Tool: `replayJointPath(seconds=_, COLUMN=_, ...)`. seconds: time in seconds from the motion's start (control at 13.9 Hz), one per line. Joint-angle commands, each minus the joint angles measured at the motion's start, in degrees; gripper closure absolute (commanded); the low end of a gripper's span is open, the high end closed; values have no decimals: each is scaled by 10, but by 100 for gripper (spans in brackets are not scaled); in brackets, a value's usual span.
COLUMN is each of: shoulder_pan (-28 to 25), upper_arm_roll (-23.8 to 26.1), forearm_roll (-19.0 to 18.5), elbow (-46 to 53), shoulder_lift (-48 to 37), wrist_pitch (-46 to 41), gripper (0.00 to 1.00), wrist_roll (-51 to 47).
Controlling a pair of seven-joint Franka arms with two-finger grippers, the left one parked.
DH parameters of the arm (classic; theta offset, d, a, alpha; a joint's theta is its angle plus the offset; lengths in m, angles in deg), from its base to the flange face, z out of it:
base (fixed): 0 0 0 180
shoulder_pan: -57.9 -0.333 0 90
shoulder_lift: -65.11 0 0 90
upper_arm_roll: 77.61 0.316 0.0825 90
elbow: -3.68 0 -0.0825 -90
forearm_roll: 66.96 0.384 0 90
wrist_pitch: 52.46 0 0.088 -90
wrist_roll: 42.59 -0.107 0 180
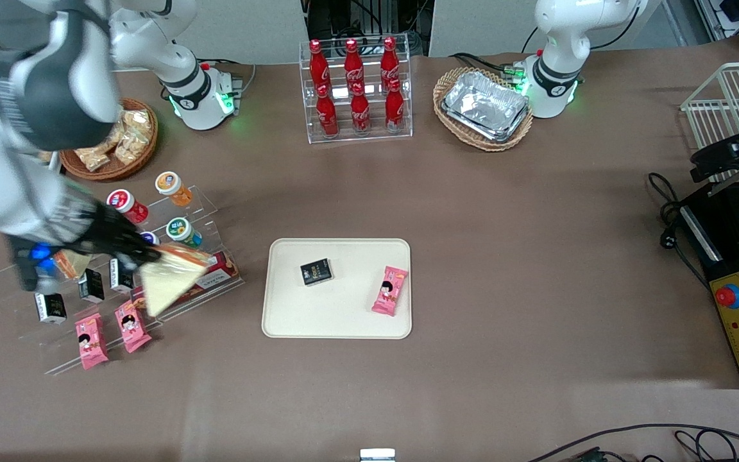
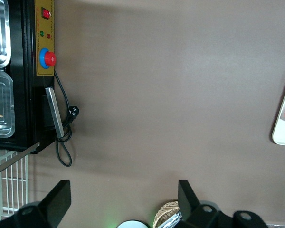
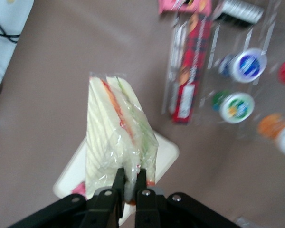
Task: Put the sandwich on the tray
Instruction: 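Lower the sandwich onto the white tray beside the black card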
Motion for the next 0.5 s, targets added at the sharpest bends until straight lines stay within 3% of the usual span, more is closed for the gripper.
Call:
replayJointPath(seconds=0.0, shoulder_pan=-52, upper_arm_roll=-9, forearm_roll=72, elbow=2, shoulder_lift=81, wrist_pitch=84, gripper=100, wrist_roll=-122)
replayJointPath(seconds=0.43, shoulder_pan=-74, upper_arm_roll=56, forearm_roll=84, elbow=3, shoulder_lift=194, wrist_pitch=243, gripper=100, wrist_roll=-313)
